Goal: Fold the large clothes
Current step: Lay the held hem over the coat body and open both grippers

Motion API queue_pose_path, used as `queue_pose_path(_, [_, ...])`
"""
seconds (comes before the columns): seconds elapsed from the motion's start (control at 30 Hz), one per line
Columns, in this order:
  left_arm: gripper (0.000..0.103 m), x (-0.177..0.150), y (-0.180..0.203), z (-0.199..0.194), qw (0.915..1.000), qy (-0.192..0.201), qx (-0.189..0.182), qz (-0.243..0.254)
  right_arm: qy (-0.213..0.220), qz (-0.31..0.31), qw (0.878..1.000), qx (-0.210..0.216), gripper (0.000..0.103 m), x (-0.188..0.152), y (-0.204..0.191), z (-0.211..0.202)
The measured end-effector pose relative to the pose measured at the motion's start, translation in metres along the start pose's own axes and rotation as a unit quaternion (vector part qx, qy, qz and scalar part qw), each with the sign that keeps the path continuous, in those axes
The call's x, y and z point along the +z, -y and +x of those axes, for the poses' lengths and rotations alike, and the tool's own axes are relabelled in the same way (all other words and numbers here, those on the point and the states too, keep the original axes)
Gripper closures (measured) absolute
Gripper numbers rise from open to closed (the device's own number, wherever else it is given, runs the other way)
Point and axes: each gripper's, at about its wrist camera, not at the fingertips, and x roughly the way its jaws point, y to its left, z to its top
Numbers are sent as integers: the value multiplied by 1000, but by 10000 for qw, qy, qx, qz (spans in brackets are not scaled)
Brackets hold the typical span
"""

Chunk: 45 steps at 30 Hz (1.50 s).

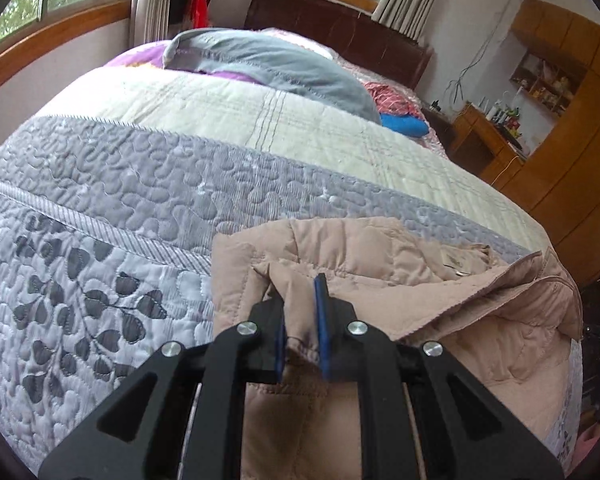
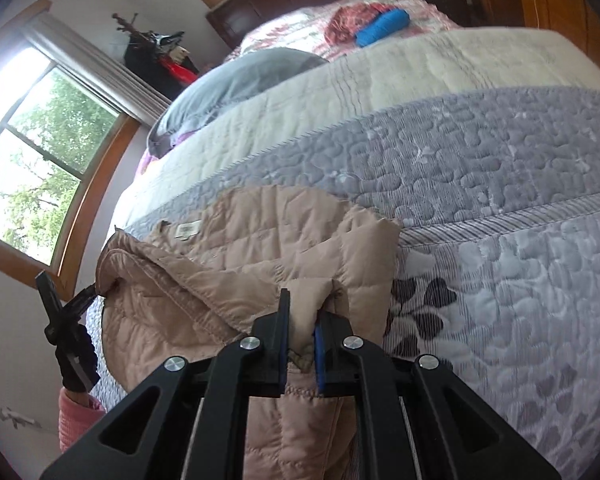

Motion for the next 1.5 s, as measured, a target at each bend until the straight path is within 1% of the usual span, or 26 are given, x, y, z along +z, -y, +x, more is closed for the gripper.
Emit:
queue_pose_path(0.13, [89, 1, -8, 15, 9997, -179, -52, -146, -63, 105, 9999, 60, 91, 5, 5, 11])
queue_pose_path(0.2, [87, 3, -12, 17, 9992, -253, -169, -245, -64, 200, 9996, 171, 87, 5, 8, 9])
queue_pose_path(0.3, [79, 5, -24, 8, 9962, -295, -613, -548, -13, 435, 9976, 544, 81, 3, 16, 1])
queue_pose_path(0.37, [71, 6, -33, -3, 9912, -271, -993, -838, 33, 564, 9959, 712, 78, 0, 21, -6])
queue_pose_path(0.4, [68, 6, -41, -11, 9871, -212, -1212, -1025, 68, 644, 9948, 791, 76, -1, 23, -9])
queue_pose_path(0.43, [61, 6, -45, -18, 9854, -152, -1267, -1125, 94, 695, 9940, 844, 74, -2, 25, -12])
queue_pose_path(0.47, [60, 7, -49, -25, 9854, -80, -1245, -1158, 169, 743, 9936, 836, 66, -3, 27, -16])
queue_pose_path(0.5, [60, 6, -52, -32, 9865, -33, -1197, -1118, 270, 749, 9941, 742, 53, -4, 27, -21])
queue_pose_path(0.53, [60, 4, -54, -39, 9881, -4, -1136, -1041, 429, 701, 9947, 612, 49, -5, 28, -28])
queue_pose_path(0.6, [60, -3, -58, -47, 9915, -16, -966, -867, 551, 590, 9946, 647, 48, -10, 28, -37])
queue_pose_path(0.7, [57, -26, -58, -54, 9956, -154, -779, -507, 456, 372, 9955, 746, 48, -29, 23, -40])
queue_pose_path(0.77, [53, -43, -60, -56, 9961, -272, -777, -330, 376, 138, 9972, 634, 49, -48, 17, -40])
queue_pose_path(0.87, [47, -73, -59, -57, 9955, -388, -851, -171, 212, -21, 9982, 560, 49, -78, 11, -33])
queue_pose_path(0.93, [47, -90, -56, -57, 9946, -432, -941, -99, 97, -111, 9982, 575, 50, -95, 8, -27])
queue_pose_path(1.0, [49, -100, -53, -57, 9949, -396, -930, -53, -1, -239, 9985, 493, 54, -109, 3, -22])
queue_pose_path(1.03, [54, -104, -51, -57, 9954, -349, -890, -28, -63, -308, 9987, 397, 57, -115, 0, -18])
queue_pose_path(1.07, [69, -105, -48, -55, 9954, -324, -902, -6, -102, -361, 9988, 309, 64, -118, -3, -14])
queue_pose_path(1.1, [73, -106, -45, -55, 9953, -306, -918, 2, -125, -396, 9988, 254, 72, -120, -6, -12])
queue_pose_path(1.13, [82, -107, -41, -57, 9958, -238, -882, 6, -115, -434, 9988, 181, 76, -120, -9, -10])
queue_pose_path(1.17, [91, -107, -39, -59, 9958, -200, -895, 40, -88, -481, 9987, 145, 85, -119, -14, -10])
queue_pose_path(1.2, [93, -107, -35, -62, 9961, -122, -873, 89, -49, -514, 9985, 162, 92, -119, -16, -11])
queue_pose_path(1.27, [95, -108, -32, -74, 9963, 117, -845, 144, 112, -556, 9981, 243, 94, -115, -24, -18])
queue_pose_path(1.33, [95, -112, -33, -83, 9957, 330, -854, 120, 303, -650, 9972, 219, 94, -112, -28, -23])
queue_pose_path(1.37, [95, -115, -37, -83, 9957, 348, -853, 66, 293, -637, 9974, 180, 94, -112, -28, -22])
queue_pose_path(1.43, [95, -121, -44, -73, 9967, 185, -795, -24, 139, -582, 9982, 54, 94, -110, -24, -11])
queue_pose_path(1.5, [95, -128, -51, -58, 9966, -1, -824, -93, -19, -514, 9987, -42, 94, -109, -19, 2])
